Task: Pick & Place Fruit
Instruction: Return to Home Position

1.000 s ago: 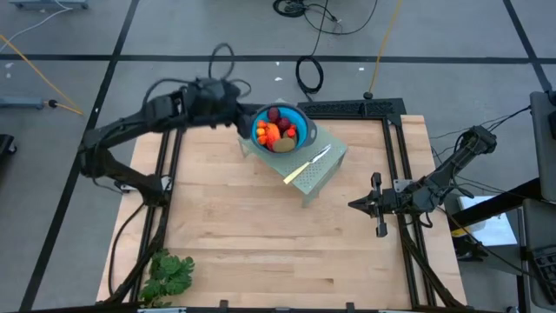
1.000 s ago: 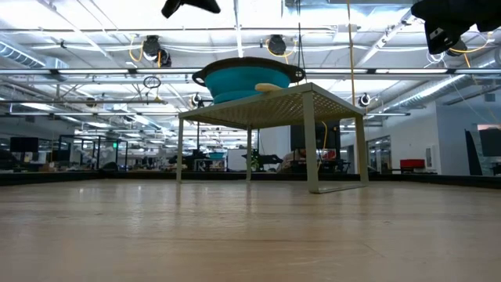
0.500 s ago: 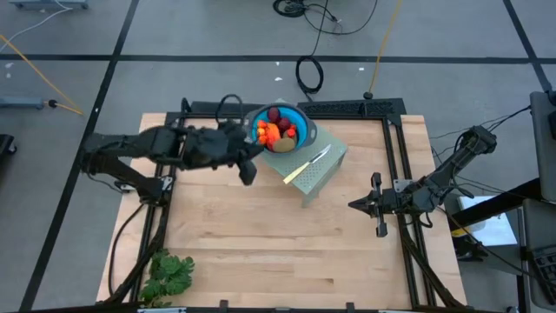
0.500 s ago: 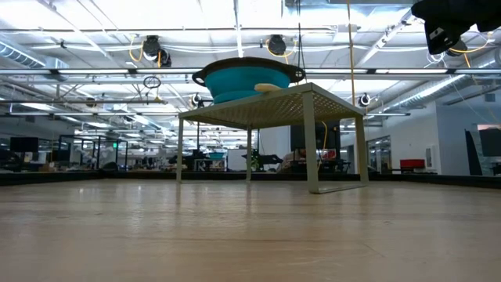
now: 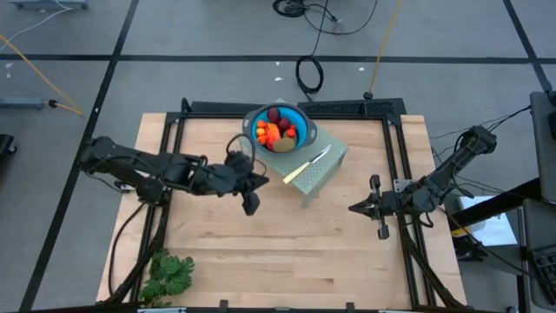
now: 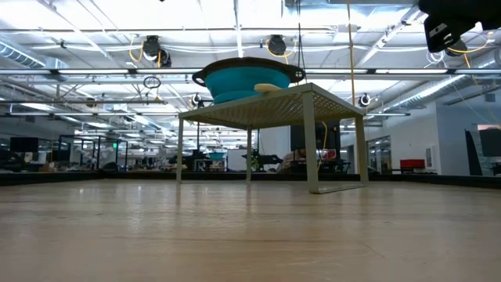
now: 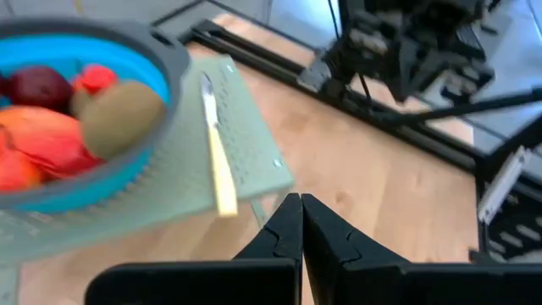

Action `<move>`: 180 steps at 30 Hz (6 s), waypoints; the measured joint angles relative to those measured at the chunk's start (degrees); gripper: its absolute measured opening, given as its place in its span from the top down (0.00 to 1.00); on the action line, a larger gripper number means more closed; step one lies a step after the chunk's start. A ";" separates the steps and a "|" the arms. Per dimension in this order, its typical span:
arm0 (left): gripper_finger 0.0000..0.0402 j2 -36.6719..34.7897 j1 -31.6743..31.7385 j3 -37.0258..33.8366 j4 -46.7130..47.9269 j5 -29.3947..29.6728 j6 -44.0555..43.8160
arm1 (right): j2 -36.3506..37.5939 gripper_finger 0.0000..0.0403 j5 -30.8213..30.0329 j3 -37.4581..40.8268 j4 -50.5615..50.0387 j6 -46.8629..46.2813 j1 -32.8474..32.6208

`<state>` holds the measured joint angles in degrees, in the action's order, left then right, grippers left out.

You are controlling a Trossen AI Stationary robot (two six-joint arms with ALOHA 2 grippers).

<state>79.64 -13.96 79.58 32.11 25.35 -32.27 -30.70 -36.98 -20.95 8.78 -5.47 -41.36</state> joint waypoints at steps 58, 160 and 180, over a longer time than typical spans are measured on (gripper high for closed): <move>1.00 -33.93 10.15 -51.23 -29.45 -31.26 12.62 | -0.09 1.00 1.10 0.00 -0.52 0.61 0.02; 0.95 -69.90 8.51 -75.40 -23.00 -22.43 17.09 | 29.23 1.00 28.26 13.13 -4.72 1.64 18.14; 0.95 -69.90 8.51 -75.40 -22.99 -22.41 17.09 | 30.45 1.00 31.31 14.21 -12.64 1.83 18.14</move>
<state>9.74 -5.45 4.19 9.12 2.94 -15.18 -0.25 -5.68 -6.74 -3.86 -3.64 -23.22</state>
